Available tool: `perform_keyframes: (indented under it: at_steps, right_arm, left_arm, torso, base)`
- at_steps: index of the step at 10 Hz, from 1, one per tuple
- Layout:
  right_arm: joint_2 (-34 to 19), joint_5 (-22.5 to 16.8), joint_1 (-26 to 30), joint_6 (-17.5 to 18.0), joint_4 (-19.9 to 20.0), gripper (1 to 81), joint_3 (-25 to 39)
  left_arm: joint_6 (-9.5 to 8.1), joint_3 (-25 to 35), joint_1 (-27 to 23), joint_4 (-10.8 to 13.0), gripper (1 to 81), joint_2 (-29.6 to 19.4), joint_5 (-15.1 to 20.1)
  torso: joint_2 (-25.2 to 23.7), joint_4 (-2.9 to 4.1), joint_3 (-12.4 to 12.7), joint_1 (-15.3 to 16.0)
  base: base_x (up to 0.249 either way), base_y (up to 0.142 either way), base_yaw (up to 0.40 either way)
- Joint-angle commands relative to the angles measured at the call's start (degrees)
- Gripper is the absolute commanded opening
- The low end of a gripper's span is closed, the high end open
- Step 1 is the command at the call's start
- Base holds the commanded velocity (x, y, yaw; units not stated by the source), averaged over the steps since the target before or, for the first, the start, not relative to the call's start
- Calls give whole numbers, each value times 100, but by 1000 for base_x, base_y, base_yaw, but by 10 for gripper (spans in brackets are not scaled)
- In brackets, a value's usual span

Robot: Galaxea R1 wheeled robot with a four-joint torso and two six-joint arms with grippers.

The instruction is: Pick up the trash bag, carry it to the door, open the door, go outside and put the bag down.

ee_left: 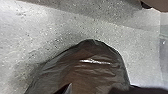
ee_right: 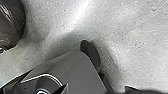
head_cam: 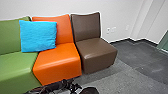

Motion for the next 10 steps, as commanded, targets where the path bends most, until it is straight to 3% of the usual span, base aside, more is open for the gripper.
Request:
perform_keyframes:
  at_steps: [1,3,4,6,7,10]
  right_arm:
    - [-370,-426,239,-11,64,811,129]
    - [-396,-426,239,-11,72,811,138]
    - [-405,-435,231,-11,64,811,146]
    - [-431,-426,221,-11,64,811,191]
    - [-440,-443,239,-11,64,811,225]
    - [-642,-409,205,-11,64,811,384]
  left_arm:
    - [-12,-209,-720,-146,811,128,342]
    - [-12,-367,-641,-119,811,259,316]
    - [-12,-577,-631,-119,811,321,289]
    - [-4,-762,-632,-137,811,356,254]
    - [-3,-754,-632,-137,811,374,140]
    - [-12,-754,-667,-172,811,471,-53]
  torso:
    - [0,0,0,0]
    - [0,0,-116,2]
    - [-2,0,-411,2]
    - [-2,0,-724,2]
    - [-2,0,-363,2]
    - [-2,0,-614,7]
  base:
    - [0,0,0]
    - [0,0,0]
    - [0,0,0]
    - [0,0,0]
    - [0,0,0]
    - [0,0,0]
